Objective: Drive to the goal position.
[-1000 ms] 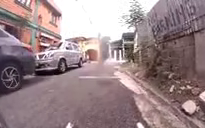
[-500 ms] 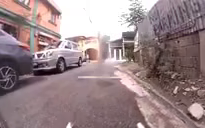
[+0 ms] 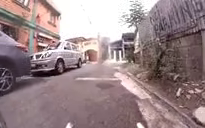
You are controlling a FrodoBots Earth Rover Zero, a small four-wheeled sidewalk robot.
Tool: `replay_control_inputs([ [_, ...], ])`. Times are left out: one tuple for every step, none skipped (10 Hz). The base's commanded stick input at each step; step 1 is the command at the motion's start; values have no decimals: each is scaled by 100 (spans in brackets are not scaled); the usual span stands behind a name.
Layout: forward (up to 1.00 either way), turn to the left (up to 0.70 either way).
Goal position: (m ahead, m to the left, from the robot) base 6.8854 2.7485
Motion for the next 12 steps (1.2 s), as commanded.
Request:
replay_control_inputs([
  [22,0],
  [22,0],
  [21,0],
  [21,0],
  [21,0],
  [22,0],
  [21,0],
  [21,0],
  [21,0],
  [21,0],
  [22,0],
  [22,0],
])
